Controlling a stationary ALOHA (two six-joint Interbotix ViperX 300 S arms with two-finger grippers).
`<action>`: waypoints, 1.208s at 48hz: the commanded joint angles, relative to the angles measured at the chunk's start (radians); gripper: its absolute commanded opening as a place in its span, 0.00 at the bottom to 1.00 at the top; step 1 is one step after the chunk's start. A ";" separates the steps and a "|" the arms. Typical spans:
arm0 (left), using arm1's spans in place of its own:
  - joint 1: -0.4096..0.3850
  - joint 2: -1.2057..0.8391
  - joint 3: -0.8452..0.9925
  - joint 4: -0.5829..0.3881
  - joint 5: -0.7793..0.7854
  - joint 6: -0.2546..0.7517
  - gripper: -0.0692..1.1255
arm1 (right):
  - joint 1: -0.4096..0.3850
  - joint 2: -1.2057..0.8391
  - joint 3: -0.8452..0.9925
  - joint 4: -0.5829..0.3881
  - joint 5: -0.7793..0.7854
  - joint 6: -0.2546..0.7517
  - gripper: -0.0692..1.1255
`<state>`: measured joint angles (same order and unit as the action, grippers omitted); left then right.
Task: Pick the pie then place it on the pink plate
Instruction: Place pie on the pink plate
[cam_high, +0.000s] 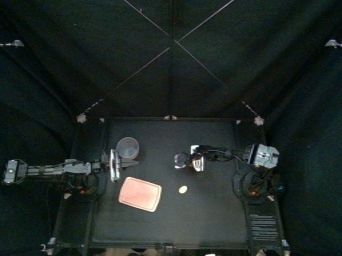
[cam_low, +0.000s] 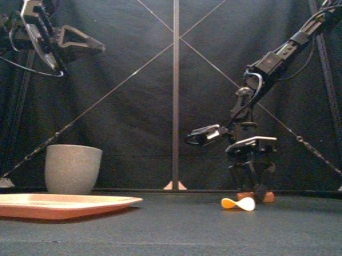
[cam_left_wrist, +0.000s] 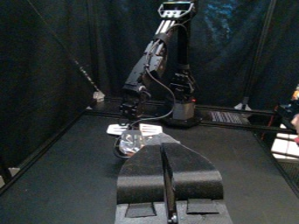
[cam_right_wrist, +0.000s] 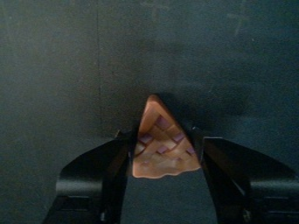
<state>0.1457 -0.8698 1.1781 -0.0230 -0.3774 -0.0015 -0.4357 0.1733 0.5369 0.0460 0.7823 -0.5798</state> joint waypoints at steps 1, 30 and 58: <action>0.003 -0.002 -0.014 -0.003 -0.009 0.002 0.04 | -0.005 -0.021 0.011 0.003 -0.012 0.008 0.64; -0.002 -0.006 -0.023 0.000 -0.014 0.003 0.04 | 0.273 -0.091 -0.227 0.109 -0.034 0.018 0.63; 0.025 -0.008 -0.020 -0.002 -0.035 0.003 0.04 | 0.433 0.328 -0.785 0.215 -0.094 0.021 0.64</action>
<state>0.1657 -0.8790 1.1781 -0.0230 -0.4034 0.0000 -0.0031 0.4985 -0.1687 0.2408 0.7072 -0.5614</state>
